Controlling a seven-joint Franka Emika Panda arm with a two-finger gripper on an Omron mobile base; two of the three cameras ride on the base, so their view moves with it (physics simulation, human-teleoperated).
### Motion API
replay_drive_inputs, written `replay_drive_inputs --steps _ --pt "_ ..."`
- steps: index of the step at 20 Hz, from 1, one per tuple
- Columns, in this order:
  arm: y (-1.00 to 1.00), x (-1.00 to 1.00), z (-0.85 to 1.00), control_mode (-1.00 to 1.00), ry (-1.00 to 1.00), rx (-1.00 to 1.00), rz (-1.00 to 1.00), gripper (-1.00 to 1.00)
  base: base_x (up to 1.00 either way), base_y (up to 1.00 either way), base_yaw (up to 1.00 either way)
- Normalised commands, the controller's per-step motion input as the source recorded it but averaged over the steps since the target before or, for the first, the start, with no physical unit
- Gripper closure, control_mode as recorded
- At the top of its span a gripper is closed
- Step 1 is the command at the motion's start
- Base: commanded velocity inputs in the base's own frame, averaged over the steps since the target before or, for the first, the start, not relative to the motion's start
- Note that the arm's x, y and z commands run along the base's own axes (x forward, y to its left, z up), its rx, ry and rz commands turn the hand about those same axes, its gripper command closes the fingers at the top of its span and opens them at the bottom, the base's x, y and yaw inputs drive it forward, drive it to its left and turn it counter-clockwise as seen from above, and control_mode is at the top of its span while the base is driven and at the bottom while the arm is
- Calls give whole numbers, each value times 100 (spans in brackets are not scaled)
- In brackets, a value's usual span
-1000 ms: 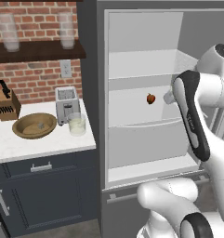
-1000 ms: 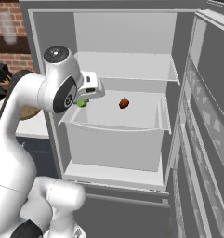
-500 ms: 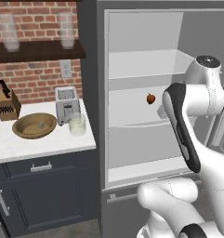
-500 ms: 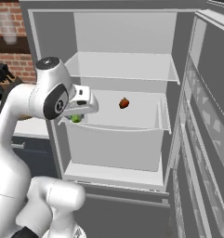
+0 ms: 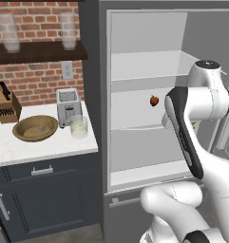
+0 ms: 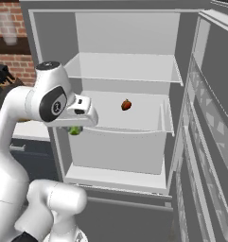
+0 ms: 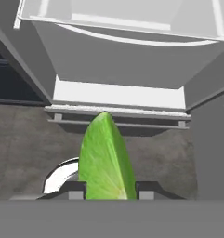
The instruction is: Grab a lemon wedge from the fridge and one ice cube from the ice bowl, and put them in the glass of lemonade.
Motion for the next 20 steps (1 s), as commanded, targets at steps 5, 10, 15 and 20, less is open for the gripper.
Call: replay_drive_inputs --steps 5,10,15,20 --pt "0 -39 -19 -100 -4 3 -13 100 0 0 0" --pt "0 -10 -4 -100 -5 2 -17 100 0 0 0" --pt "0 -1 0 -100 0 0 -5 100 0 0 0" --pt "0 -11 0 100 0 0 0 100 -11 1 0"
